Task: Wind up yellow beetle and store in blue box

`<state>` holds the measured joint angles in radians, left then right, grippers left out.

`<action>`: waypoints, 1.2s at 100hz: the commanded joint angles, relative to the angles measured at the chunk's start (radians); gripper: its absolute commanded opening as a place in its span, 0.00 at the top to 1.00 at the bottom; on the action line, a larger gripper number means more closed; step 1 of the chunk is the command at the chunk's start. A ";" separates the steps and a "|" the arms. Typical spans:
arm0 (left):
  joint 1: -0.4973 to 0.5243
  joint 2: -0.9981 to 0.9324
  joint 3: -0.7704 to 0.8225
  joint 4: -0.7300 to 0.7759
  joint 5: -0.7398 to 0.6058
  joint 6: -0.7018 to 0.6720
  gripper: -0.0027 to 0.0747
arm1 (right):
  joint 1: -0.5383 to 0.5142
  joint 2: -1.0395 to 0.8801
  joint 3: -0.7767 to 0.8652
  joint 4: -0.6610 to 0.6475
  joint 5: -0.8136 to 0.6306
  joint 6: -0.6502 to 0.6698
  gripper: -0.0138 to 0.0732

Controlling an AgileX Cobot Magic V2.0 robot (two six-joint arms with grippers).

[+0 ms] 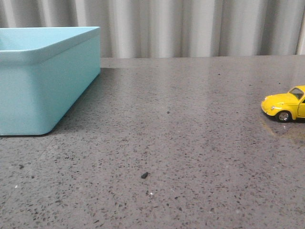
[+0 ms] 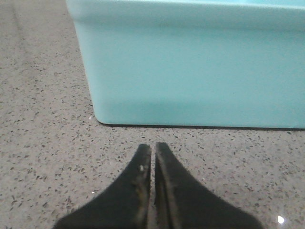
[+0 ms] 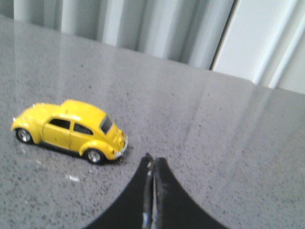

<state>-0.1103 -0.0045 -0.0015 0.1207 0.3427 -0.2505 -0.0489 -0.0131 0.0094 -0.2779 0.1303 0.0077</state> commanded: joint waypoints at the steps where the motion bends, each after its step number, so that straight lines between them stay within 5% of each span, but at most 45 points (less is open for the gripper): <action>1: -0.007 -0.031 0.027 -0.004 -0.049 -0.004 0.99 | -0.004 -0.018 0.025 0.026 -0.100 -0.001 0.90; 74: -0.007 -0.031 0.027 -0.002 -0.051 -0.001 0.99 | -0.004 -0.018 0.025 0.033 -0.202 -0.001 0.90; 101: -0.007 -0.031 0.027 0.003 -0.074 0.001 0.99 | -0.004 -0.018 0.025 0.278 -0.118 -0.001 0.90; 120: -0.007 -0.031 0.027 -0.032 -0.233 0.001 0.99 | -0.004 -0.018 0.025 0.346 -0.104 -0.001 0.90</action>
<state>-0.1103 -0.0045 -0.0015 0.1211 0.2818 -0.2505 -0.0489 -0.0131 0.0094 0.0317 0.1023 0.0077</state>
